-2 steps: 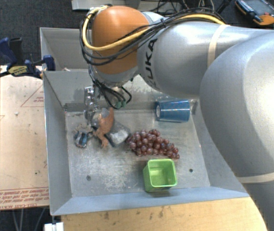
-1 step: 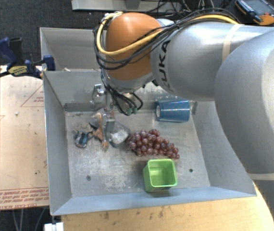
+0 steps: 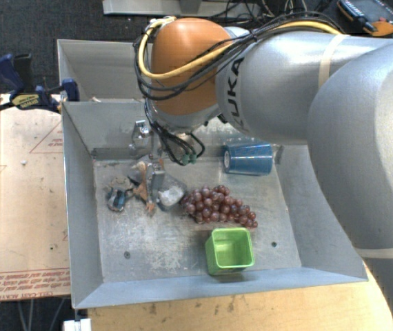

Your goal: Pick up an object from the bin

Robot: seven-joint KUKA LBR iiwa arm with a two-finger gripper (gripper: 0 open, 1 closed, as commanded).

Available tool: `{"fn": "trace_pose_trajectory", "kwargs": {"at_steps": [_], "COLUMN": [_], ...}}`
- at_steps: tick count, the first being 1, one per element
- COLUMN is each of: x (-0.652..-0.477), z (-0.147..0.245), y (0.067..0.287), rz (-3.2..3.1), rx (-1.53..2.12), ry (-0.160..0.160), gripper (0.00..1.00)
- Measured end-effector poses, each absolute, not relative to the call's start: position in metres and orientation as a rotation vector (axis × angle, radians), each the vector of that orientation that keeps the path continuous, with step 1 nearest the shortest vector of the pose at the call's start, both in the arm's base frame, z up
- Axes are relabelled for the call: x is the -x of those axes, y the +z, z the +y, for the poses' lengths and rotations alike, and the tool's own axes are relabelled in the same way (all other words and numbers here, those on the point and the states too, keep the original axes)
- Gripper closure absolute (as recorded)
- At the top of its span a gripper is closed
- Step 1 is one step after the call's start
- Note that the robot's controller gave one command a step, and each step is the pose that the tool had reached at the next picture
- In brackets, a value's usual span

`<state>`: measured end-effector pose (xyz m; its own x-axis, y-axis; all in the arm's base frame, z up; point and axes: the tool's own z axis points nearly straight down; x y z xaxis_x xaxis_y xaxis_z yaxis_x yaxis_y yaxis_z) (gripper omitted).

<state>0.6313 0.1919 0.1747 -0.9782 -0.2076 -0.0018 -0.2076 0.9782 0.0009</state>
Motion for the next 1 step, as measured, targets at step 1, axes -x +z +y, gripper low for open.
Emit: {"fn": "trace_pose_trajectory", "kwargs": {"at_steps": [1], "x": [-0.6264], "z": [0.1992], "y": [0.1691], "rz": [3.101], "rx": [0.474], "ry": [0.000], "gripper": [0.00]}}
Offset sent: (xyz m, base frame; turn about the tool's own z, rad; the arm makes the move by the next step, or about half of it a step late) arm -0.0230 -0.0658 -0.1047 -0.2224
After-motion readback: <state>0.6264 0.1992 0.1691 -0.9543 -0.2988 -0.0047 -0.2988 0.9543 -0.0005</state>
